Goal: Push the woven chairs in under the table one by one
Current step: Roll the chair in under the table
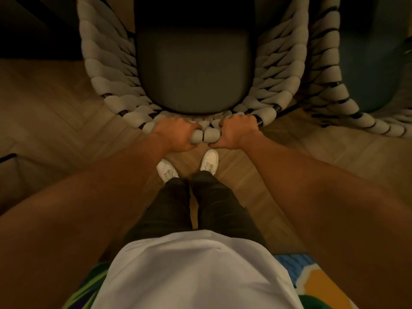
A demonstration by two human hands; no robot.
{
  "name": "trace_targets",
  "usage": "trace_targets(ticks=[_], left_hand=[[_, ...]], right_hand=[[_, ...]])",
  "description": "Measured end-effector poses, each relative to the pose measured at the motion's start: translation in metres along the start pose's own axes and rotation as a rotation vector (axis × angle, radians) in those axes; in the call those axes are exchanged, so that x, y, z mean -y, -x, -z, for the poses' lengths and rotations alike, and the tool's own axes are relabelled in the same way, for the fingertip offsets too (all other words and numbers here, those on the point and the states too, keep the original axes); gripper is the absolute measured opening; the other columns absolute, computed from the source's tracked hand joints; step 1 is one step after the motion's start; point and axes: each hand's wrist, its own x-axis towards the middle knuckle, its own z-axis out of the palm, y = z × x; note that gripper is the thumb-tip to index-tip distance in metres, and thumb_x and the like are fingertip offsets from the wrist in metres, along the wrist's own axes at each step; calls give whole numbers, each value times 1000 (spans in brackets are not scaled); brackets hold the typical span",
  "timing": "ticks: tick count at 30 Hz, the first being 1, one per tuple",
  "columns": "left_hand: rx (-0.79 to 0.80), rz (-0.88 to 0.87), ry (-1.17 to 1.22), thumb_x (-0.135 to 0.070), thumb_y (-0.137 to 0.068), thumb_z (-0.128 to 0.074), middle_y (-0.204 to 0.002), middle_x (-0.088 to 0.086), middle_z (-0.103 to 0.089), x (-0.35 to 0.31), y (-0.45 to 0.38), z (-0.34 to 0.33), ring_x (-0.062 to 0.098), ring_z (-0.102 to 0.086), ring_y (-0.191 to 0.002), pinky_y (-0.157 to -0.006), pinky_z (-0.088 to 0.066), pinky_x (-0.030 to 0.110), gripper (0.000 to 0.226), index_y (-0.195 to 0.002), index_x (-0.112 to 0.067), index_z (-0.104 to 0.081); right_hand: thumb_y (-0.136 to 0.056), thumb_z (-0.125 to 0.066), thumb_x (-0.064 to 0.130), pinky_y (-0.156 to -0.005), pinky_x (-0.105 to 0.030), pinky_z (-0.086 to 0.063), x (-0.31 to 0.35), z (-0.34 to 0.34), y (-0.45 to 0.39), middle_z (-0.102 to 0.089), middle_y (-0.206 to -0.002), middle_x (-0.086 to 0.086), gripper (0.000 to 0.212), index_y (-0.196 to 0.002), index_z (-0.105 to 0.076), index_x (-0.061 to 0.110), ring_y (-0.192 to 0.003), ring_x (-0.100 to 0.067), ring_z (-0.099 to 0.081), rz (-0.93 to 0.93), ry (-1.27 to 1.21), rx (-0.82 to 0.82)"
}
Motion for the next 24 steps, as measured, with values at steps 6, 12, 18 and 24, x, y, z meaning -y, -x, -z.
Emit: trace_targets(ticks=[6,12,18,24], left_hand=[[18,-2,-42,-65,-87,-57,-118,1,-69,10,-14,24,26,-65,-105,-81,-49,37,58,-141,-44,-47],[-32,24,-41,-64,-86,-59,-111,0,-71,16,-24,33,26,-67,-100,-79,-49,37,55,-137,-42,-52],[-46,101,19,-63,-85,-59,-110,-3,-70,13,-21,28,22,-66,-97,-78,-47,36,48,-128,-41,-56],[-31,122,173,-52,-83,-63,-122,0,-67,19,-4,29,23,-63,-109,-95,-48,42,51,-129,-31,-59]], right_hand=[[-70,-52,92,-74,-36,-43,-12,12,-17,-67,-104,-2,79,-110,-66,25,-98,-25,-65,33,41,-69],[-70,-52,92,-72,-36,-44,-17,27,-30,-67,-103,-3,80,-111,-67,24,-97,-26,-66,37,57,-59],[-72,-52,90,-82,-40,-51,-15,30,-27,-66,-100,-2,75,-111,-64,25,-94,-25,-65,39,69,-42],[-68,-55,91,-107,-53,-39,-12,43,-27,-55,-143,-8,103,-148,-40,29,-129,-31,-52,75,-6,136]])
